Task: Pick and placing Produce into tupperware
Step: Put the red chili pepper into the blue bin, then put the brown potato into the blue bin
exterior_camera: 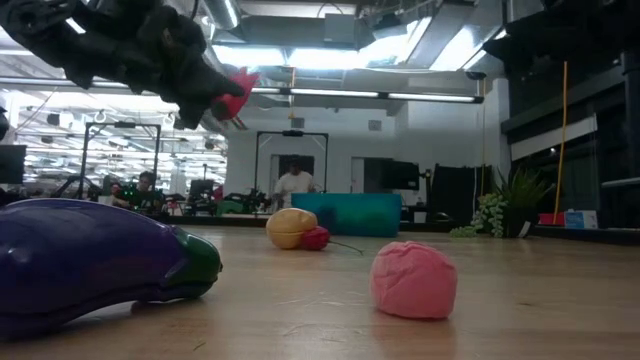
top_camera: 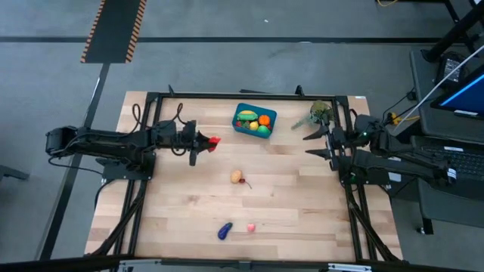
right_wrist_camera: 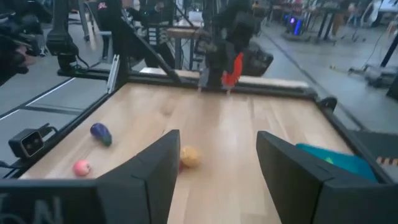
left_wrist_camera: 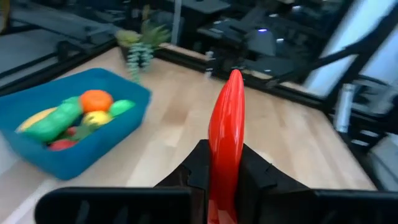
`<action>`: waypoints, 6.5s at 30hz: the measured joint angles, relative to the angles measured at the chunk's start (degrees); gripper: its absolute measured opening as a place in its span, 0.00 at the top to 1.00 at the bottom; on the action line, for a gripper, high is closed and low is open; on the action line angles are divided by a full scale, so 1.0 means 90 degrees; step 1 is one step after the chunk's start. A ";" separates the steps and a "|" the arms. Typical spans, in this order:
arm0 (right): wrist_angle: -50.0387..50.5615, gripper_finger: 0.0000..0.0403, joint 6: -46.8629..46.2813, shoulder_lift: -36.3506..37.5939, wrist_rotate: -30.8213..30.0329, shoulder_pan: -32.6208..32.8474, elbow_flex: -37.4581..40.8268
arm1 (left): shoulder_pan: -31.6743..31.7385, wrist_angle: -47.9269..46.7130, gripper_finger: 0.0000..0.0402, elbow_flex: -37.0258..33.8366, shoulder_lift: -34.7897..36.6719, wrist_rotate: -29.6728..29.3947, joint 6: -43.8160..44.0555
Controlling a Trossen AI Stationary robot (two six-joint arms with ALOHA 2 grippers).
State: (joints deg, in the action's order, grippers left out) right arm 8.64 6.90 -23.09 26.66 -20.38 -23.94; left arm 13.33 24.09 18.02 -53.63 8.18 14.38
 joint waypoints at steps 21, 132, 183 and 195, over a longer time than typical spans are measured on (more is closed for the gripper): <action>0.0068 0.46 -0.0033 -0.0002 -0.0001 0.0000 0.0000 | 0.0000 0.1219 0.92 -0.0002 -0.0380 0.0587 -0.0154; 0.0061 0.46 0.0118 -0.0964 -0.0018 -0.0007 -0.0005 | 0.1485 -0.7219 0.77 0.8755 -0.6261 0.0044 -0.3238; 0.0380 0.46 0.0579 -0.5531 -0.1580 0.1173 -0.2906 | -0.1677 -0.1368 0.99 -0.0403 0.1606 -0.2603 -0.1336; 0.2795 0.46 0.1294 -0.7655 -0.1575 0.1208 -0.5316 | -0.1951 -0.1470 0.96 -0.0605 0.2057 -0.2591 -0.1486</action>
State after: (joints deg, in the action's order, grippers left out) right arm 33.80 18.55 -91.99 12.49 -9.51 -71.79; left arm -4.23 10.86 12.58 -35.11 -15.14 1.01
